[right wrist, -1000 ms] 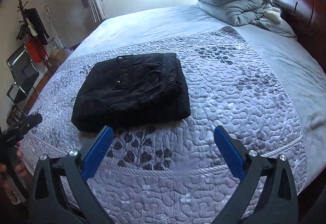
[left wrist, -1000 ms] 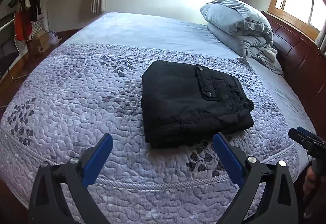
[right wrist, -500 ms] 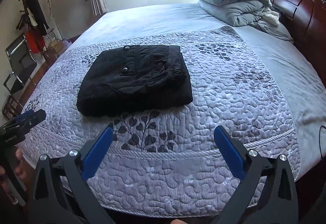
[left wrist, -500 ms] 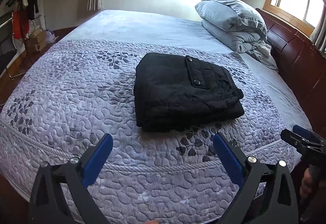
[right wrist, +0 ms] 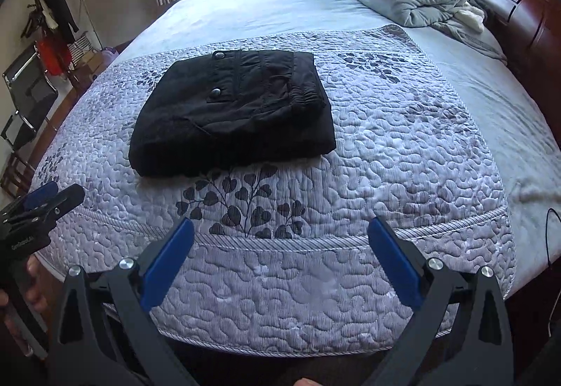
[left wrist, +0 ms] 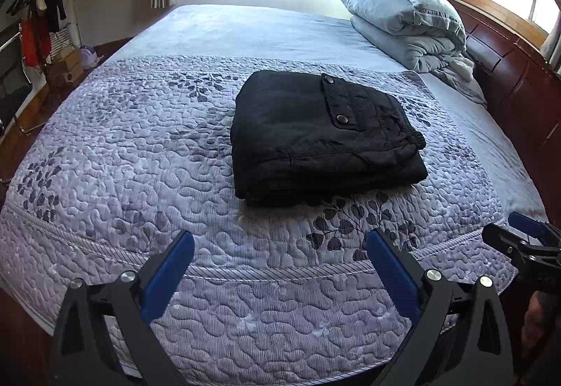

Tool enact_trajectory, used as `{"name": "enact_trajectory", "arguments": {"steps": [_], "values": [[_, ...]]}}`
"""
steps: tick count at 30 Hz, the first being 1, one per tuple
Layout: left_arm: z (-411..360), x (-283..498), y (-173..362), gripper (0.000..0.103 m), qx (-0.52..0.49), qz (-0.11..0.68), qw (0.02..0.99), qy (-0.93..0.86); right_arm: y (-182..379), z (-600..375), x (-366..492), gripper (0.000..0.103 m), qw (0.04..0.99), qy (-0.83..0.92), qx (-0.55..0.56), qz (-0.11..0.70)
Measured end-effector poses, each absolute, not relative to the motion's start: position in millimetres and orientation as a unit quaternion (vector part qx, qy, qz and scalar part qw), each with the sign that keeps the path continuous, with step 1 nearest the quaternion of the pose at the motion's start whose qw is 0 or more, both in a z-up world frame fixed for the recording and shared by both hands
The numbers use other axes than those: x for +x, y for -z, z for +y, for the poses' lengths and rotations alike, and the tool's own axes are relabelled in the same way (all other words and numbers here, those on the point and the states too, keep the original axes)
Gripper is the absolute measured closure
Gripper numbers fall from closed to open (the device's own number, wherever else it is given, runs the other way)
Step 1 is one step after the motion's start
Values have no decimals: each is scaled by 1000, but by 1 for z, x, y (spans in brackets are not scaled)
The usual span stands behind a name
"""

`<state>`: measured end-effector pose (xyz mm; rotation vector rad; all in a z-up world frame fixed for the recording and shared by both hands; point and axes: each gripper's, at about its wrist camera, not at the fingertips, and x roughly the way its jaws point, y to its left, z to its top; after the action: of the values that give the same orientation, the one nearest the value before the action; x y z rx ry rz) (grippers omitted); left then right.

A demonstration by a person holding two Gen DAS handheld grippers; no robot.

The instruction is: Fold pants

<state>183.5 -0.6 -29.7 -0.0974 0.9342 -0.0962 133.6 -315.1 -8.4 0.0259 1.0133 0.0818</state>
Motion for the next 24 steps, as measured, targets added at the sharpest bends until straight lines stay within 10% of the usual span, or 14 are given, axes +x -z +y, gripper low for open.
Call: {"name": "enact_trajectory", "arguments": {"steps": [24], "values": [[-7, 190, 33, 4, -42, 458, 886, 65, 13, -311, 141, 4, 870, -40, 2, 492]]}}
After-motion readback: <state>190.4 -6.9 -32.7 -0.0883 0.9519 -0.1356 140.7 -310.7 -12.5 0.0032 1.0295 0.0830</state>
